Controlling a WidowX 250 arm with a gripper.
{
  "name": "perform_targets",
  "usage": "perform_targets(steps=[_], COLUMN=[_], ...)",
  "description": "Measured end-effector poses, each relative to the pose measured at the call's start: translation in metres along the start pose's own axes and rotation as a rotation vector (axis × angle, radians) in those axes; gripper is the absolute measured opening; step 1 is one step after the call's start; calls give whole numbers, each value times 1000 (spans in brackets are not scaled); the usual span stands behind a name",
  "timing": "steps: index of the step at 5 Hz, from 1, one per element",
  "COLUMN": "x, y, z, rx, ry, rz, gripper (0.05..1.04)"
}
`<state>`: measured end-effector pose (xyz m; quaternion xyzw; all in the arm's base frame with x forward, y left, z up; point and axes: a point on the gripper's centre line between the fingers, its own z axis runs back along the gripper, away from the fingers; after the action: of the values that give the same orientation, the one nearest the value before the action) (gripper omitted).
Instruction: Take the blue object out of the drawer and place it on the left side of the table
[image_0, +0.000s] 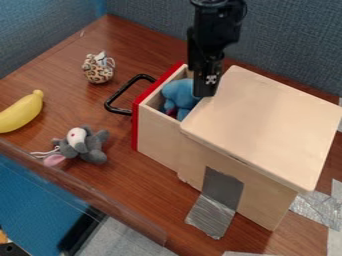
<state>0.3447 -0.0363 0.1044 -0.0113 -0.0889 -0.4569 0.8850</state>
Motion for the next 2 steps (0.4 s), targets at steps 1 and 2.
perform_targets(steps=[1, 2], x=[-9, -19], y=[1, 9], z=[1, 2], rx=[-25, -20], ry=[14, 19], rz=[-10, -8], gripper=[1000, 1000])
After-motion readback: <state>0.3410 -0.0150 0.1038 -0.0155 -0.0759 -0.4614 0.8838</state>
